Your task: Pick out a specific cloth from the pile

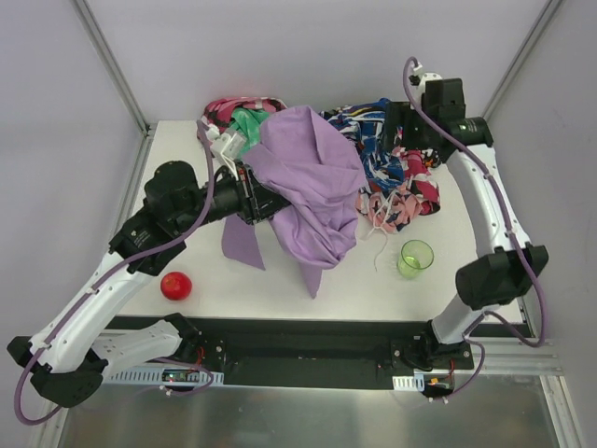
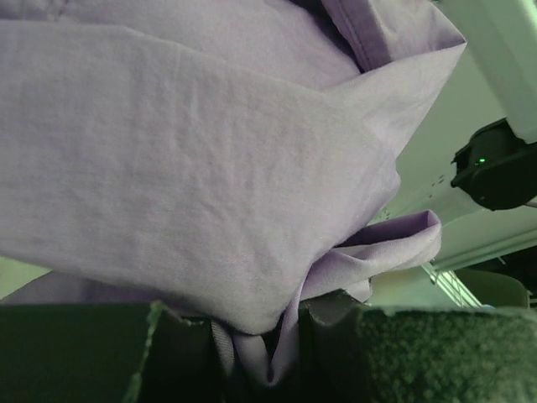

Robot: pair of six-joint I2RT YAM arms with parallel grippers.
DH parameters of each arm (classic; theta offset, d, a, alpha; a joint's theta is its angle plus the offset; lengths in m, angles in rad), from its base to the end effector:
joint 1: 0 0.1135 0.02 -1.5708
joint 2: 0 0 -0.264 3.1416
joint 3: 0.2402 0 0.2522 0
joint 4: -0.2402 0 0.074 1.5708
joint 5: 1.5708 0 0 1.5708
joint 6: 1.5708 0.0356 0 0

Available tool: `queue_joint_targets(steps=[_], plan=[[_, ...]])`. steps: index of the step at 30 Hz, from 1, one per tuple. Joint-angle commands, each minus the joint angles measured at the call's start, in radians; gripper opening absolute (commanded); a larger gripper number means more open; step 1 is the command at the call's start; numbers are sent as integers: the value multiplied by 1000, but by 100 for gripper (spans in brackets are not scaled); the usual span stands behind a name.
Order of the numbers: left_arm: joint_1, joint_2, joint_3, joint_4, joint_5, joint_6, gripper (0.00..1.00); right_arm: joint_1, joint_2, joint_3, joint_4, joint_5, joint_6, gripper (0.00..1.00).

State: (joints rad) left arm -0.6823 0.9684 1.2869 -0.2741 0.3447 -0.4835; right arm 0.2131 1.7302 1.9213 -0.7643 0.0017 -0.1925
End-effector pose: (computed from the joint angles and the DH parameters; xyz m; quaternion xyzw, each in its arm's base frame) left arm 0.1412 -0.1302 0.4695 0.1909 0.6653 -0.4908 0.5291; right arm 0.3744 0.0810 0.4201 -0.1765 0.8602 0.0042 0.4784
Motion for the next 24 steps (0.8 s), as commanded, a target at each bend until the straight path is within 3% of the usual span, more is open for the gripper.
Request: queue_joint_targets(steps=[1,7,15,19,24], plan=[[-29,-56,-76,188,53,-85,0,-4,-182,-149,49,-8,73,96],[-43,10,-185,268,-22,-130,0,-3,-438,-539,255,106,182,96],[-43,151,-432,789,31,-308,0,-4,-688,-856,333,218,261,96],[-42,283,-451,1033,128,-433,0,-4,-791,-975,339,270,298,96],[-75,492,-321,1202,246,-543,0,-3,-923,-1088,346,316,332,96]])
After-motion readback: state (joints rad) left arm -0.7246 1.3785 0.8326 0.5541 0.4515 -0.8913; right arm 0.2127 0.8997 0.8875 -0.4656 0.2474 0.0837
